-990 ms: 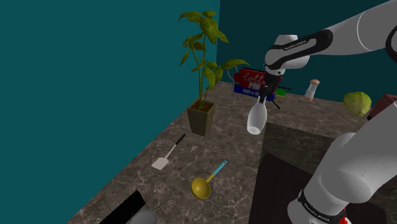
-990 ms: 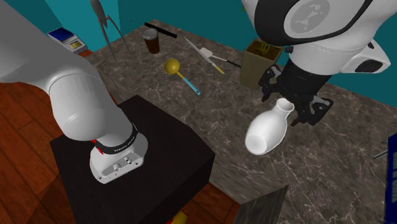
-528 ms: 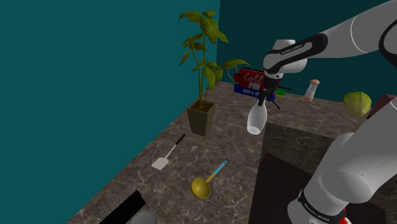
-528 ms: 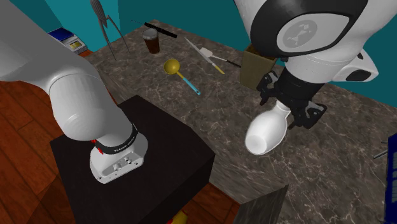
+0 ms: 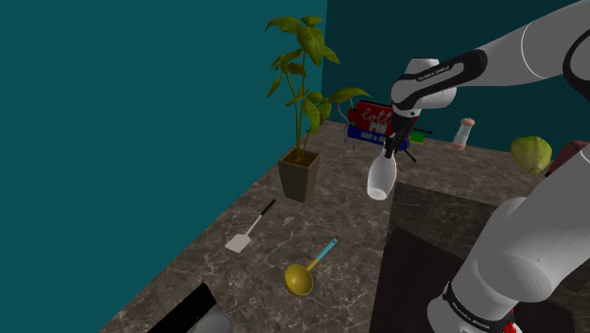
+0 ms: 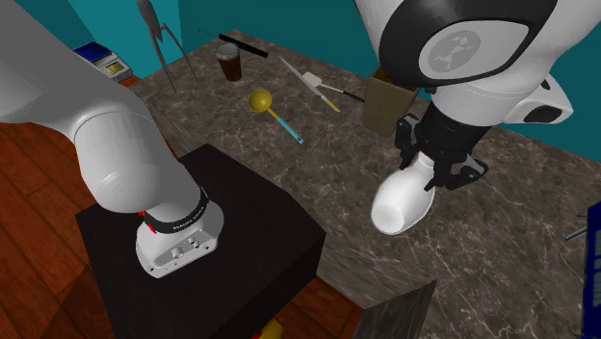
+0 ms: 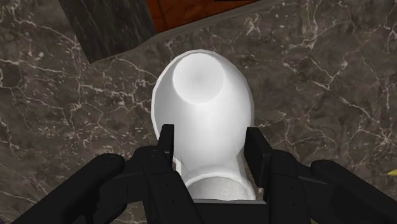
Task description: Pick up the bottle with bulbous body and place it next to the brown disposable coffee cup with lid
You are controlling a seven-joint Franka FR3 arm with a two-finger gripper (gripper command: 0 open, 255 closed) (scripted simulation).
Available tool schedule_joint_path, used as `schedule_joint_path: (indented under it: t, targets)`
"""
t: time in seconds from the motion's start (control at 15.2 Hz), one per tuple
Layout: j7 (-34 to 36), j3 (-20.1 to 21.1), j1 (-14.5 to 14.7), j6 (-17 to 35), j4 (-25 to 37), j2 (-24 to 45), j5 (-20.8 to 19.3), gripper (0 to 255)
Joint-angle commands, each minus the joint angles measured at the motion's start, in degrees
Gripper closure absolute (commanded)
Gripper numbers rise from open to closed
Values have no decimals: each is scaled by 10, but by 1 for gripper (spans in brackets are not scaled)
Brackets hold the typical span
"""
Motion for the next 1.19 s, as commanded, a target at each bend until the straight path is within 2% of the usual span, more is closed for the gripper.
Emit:
schedule_joint_path:
  t: [0.0,0.26,1.12]
  targets:
    - [0,0,0,0,0,0,0,255]
    - [0,0,0,0,0,0,0,255]
    - [16,20,-2,-104,71,-37,-14,255]
